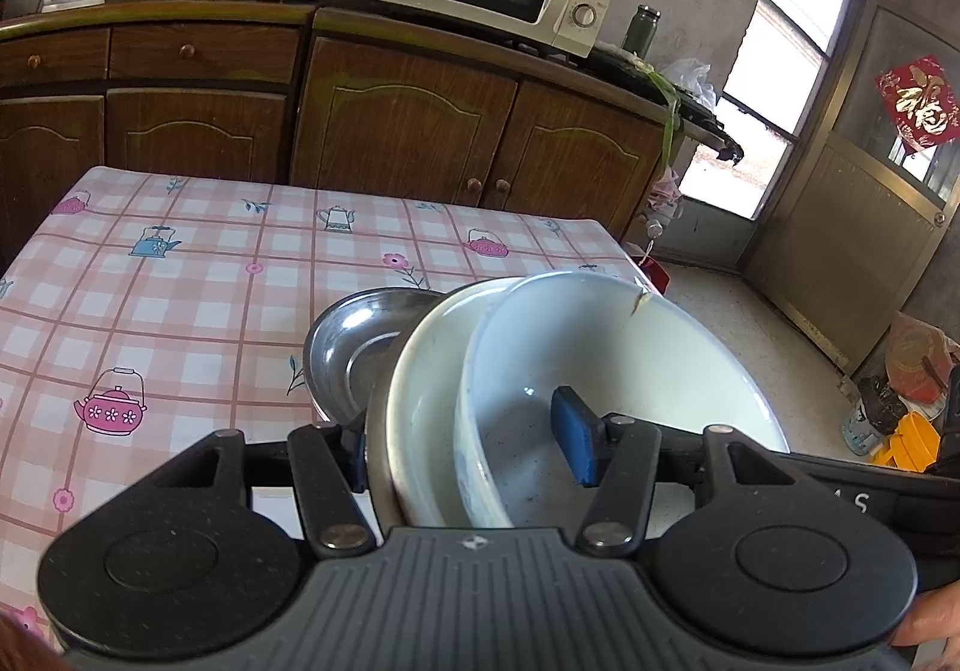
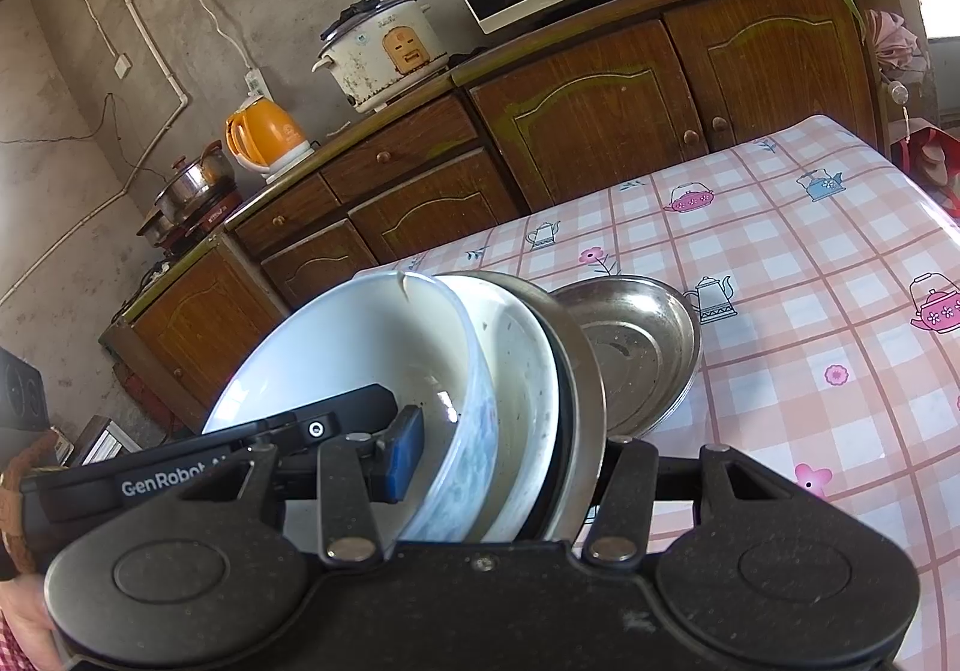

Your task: Organize plates and bowls

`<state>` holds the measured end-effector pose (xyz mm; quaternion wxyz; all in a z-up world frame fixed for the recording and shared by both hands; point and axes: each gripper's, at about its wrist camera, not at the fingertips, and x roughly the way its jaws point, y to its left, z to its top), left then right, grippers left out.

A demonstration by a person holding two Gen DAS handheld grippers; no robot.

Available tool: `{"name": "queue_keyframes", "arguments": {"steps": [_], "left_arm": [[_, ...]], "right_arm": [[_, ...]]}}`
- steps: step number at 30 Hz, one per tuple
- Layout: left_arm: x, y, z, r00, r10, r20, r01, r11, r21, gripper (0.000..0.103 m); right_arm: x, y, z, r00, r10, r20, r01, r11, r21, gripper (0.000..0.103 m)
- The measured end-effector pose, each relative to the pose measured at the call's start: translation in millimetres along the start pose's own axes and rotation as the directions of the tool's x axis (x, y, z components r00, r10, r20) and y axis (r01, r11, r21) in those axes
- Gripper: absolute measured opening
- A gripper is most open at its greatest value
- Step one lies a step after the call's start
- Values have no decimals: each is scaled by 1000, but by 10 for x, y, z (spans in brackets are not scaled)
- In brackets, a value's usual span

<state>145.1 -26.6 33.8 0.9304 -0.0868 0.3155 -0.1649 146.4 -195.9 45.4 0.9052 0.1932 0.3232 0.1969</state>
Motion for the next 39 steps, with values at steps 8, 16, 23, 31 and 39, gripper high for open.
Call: {"name": "queue_keyframes", "arguments": {"steps": [8,16,23,31,39], "left_arm": [[-22,-27,1,1000,-2,15,2,1000,5,56],[-48,-41,33,1000,-5,29,5,1000,7,56],[-71,-56,52,999,-9,41,9,1000,12,56],[-97,-86,93,998,-13,59,12,1000,20,56],[-116,-107,128,997,-19,76,17,1000,25,56]], "right_arm": [[17,-21,53,1000,3,15,-3,1000,-6,60],[-39,-1,47,1000,8,30,-7,1000,-15,60],[-86,4,63,999,9,42,-8,1000,-22,60],[-136,23,116,998,12,59,-10,999,-32,60],[-174,43,181,997,12,72,-9,999,-42,60]]}}
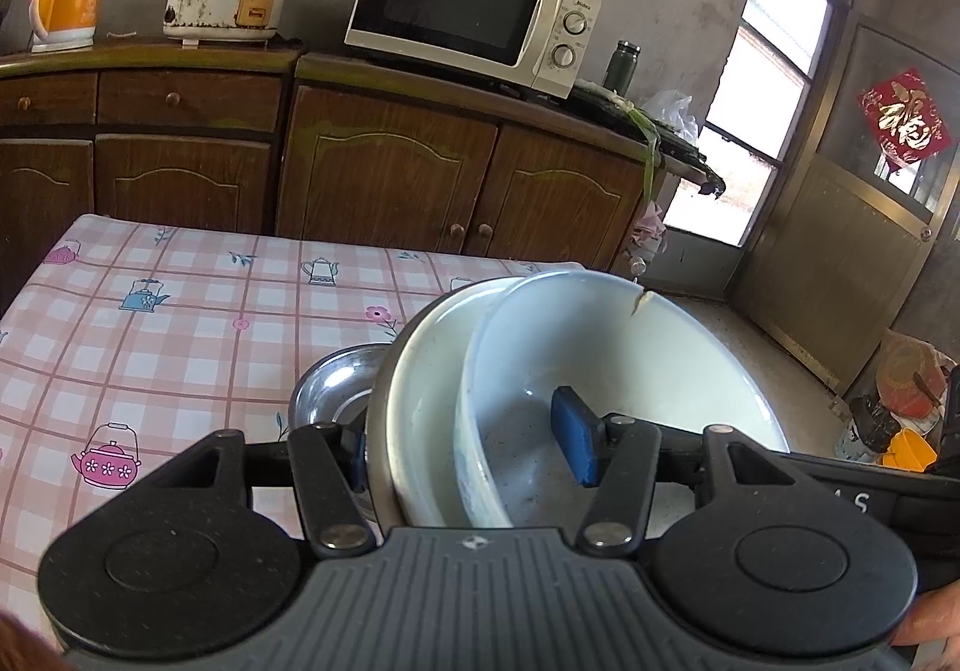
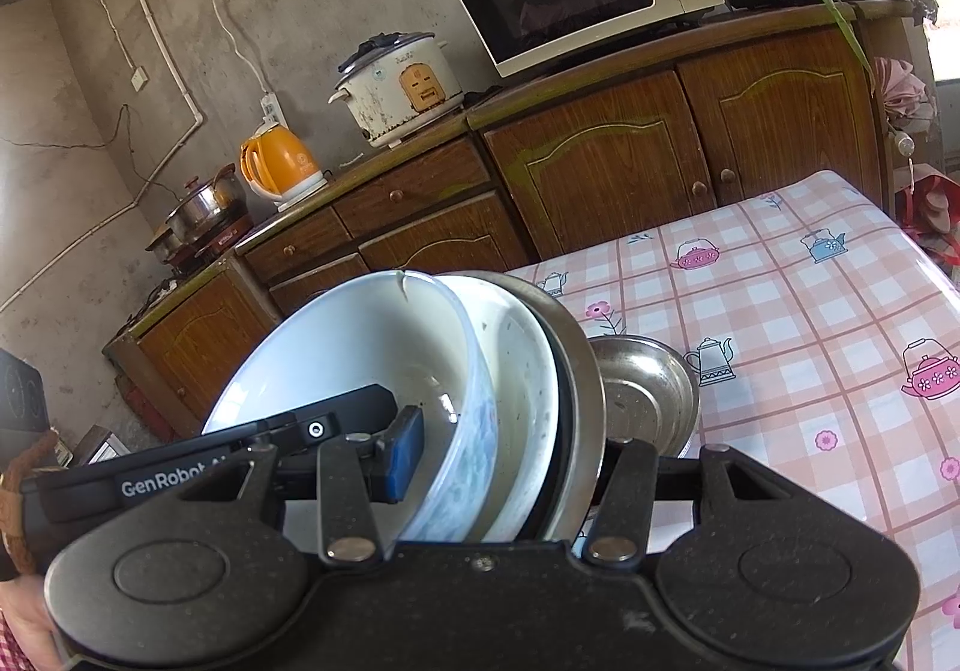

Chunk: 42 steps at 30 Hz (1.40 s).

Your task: Organize plates and bowls

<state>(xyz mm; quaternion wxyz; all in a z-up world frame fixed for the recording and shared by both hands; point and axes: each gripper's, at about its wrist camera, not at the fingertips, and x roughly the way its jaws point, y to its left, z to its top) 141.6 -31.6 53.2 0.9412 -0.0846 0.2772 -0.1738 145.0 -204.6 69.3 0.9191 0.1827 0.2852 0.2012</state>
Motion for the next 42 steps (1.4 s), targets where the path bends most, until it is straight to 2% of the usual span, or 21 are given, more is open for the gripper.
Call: {"name": "queue_keyframes", "arguments": {"steps": [42], "left_arm": [[17,-49,92,999,-12,36,11,1000,23,56]], "right_arm": [[14,9,185,999,0,33,1,1000,-15,60]]}}
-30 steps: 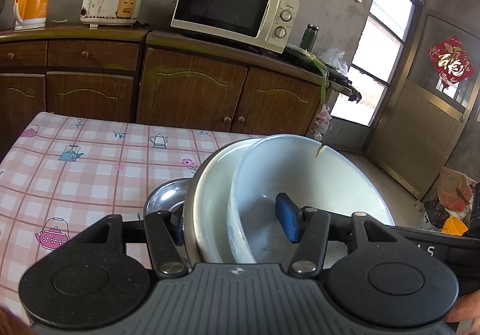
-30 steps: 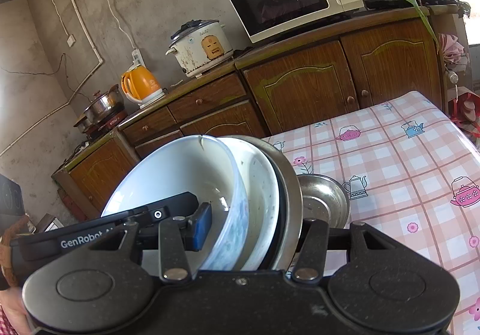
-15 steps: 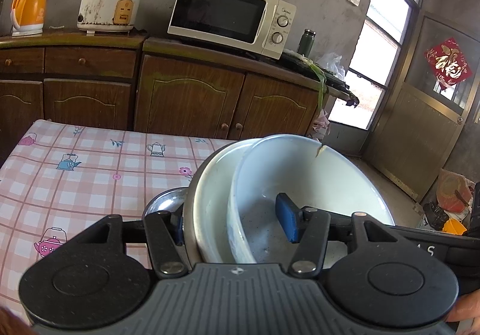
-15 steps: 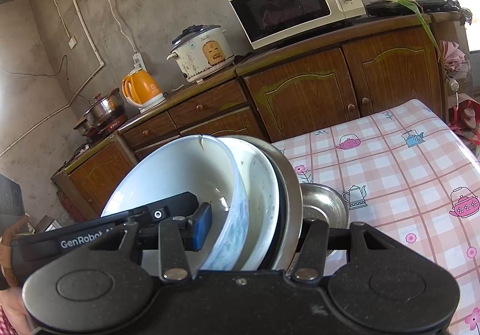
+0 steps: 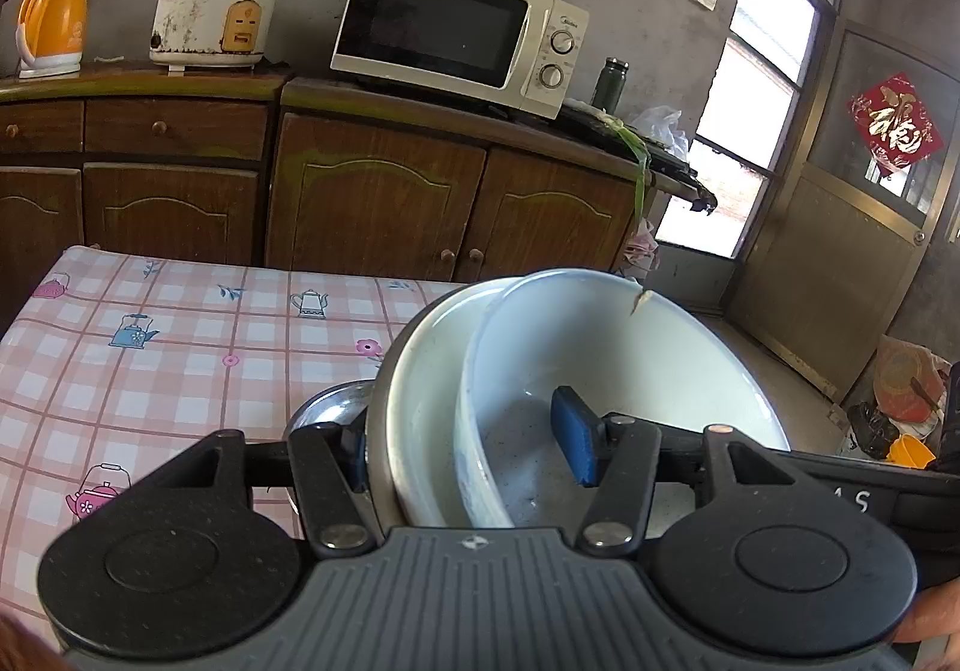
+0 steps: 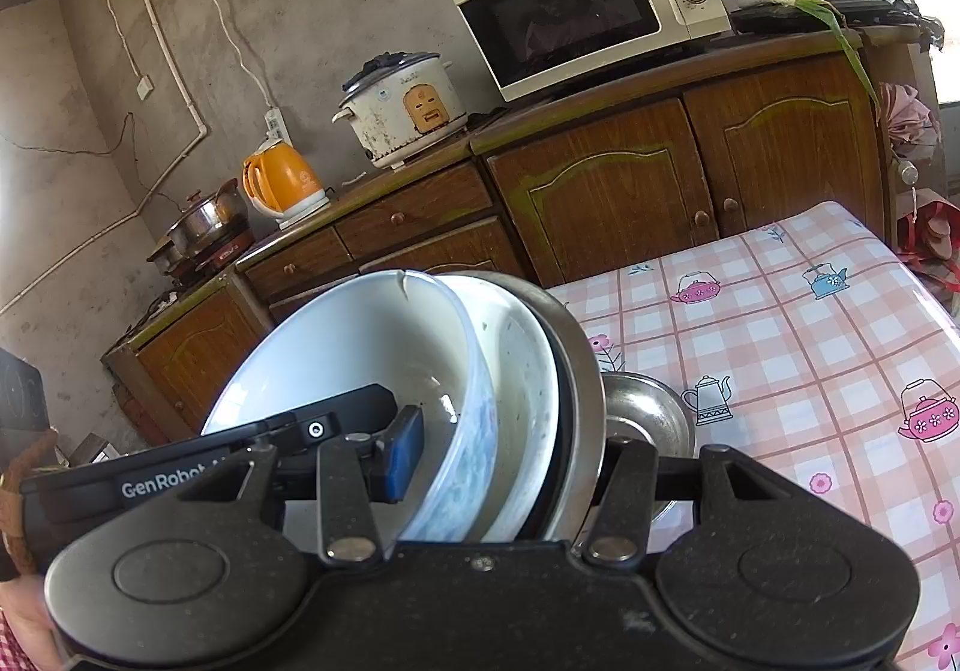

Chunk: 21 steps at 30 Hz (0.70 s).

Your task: Organize plates and bowls

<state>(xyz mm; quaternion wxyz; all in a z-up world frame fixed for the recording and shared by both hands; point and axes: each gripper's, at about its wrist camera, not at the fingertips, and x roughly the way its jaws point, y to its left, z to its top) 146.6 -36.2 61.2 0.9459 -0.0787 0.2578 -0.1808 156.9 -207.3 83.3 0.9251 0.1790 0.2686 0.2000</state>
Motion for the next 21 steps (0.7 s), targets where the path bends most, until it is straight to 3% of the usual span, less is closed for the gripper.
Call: {"name": "queue_keyframes", "arguments": {"steps": [21], "left_arm": [[34,-16,52,1000,-5,12,5,1000,7,56]], "right_arm": [[4,-49,58,1000,0,15,0,1000,-1,60]]}}
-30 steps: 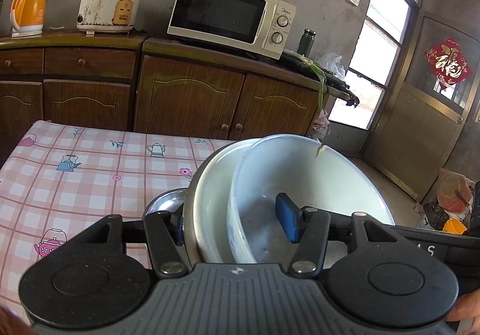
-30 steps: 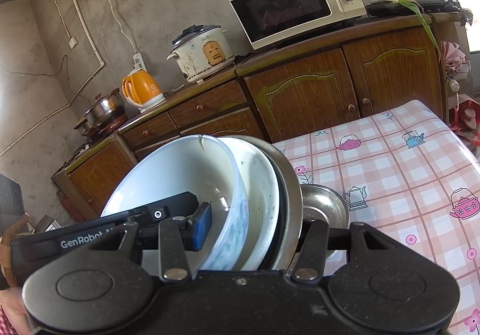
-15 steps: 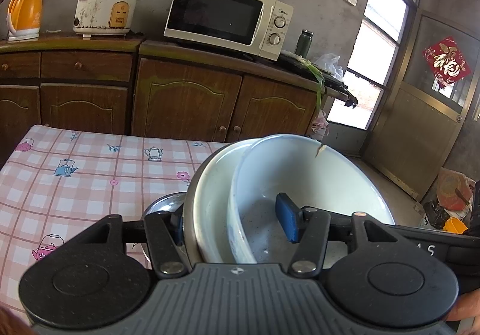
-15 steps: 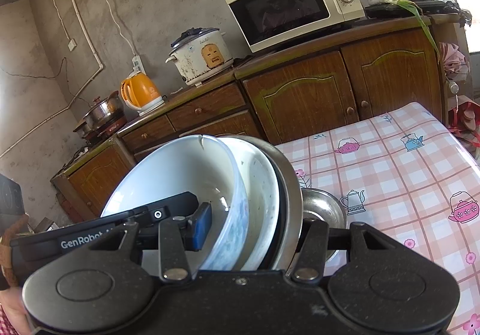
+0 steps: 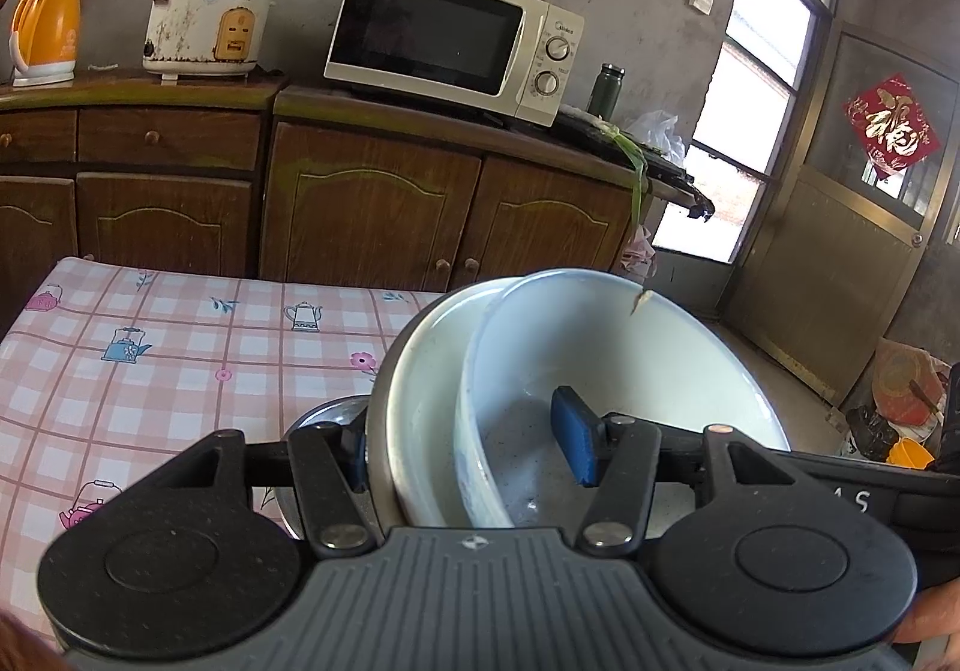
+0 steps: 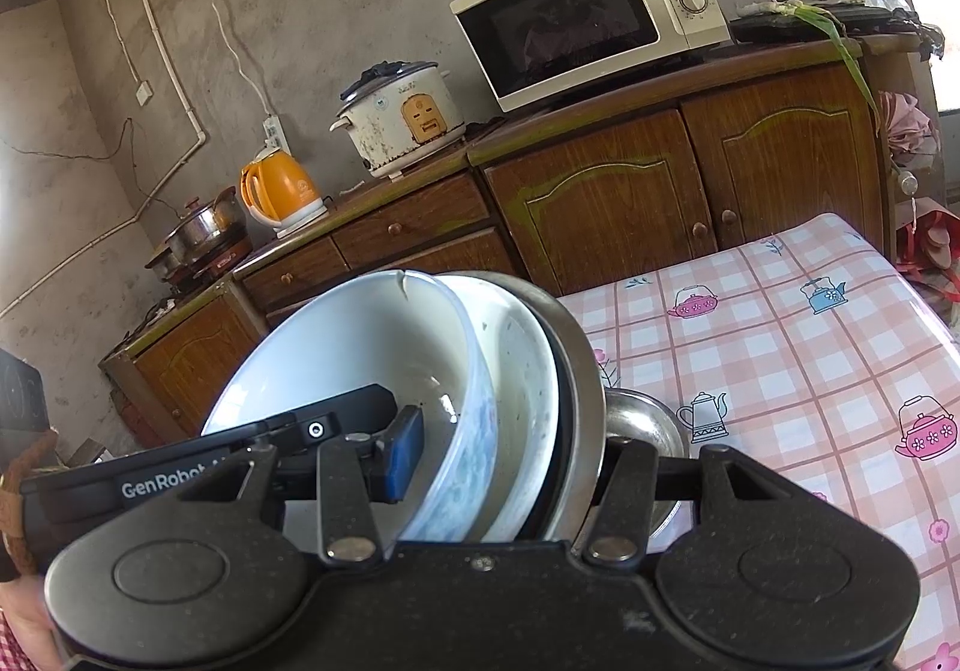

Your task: Organize plates and bowls

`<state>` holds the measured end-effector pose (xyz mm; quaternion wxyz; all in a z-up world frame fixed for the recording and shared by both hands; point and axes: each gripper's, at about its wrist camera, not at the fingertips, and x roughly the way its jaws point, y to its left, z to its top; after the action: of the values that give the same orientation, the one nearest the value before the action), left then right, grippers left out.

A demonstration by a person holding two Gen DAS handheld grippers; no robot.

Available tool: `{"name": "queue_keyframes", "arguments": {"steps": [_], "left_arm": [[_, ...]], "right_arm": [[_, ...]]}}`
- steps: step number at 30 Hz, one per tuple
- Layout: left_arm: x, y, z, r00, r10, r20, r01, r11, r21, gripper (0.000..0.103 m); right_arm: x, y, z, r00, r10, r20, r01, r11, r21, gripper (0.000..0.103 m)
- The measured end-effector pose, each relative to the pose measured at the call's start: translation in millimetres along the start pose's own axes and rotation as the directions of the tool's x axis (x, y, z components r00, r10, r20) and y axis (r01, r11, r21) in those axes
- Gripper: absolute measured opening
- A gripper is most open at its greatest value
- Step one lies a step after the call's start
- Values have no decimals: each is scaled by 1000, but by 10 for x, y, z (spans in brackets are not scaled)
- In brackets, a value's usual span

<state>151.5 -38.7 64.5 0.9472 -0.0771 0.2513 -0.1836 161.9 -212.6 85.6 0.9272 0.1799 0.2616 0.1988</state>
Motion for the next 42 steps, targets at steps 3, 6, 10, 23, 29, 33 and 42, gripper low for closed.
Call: {"name": "queue_keyframes", "arguments": {"steps": [3,6,10,23,29,33,42], "left_arm": [[5,0,9,1000,0,0,0,1000,0,56],[8,1,13,1000,0,0,0,1000,0,56],[23,7,23,1000,-1,-1,1,1000,-1,56],[46,9,37,1000,-1,-2,1,1000,-2,56],[68,3,36,1000,1,-2,-1,1000,0,56],[122,19,49,1000,4,-7,-4,1000,3,56],[245,46,57,1000,8,-16,-8,1000,7,56]], "right_arm": [[1,0,-1,1000,0,0,0,1000,0,60],[3,-1,-4,1000,0,0,0,1000,0,60],[3,-3,-7,1000,-1,-1,1,1000,-1,60],[6,0,-14,1000,-2,0,2,1000,-1,60],[6,-1,-12,1000,-1,2,1,1000,1,60],[7,-6,-9,1000,0,0,0,1000,2,60],[41,-53,-13,1000,0,-5,0,1000,12,60]]}}
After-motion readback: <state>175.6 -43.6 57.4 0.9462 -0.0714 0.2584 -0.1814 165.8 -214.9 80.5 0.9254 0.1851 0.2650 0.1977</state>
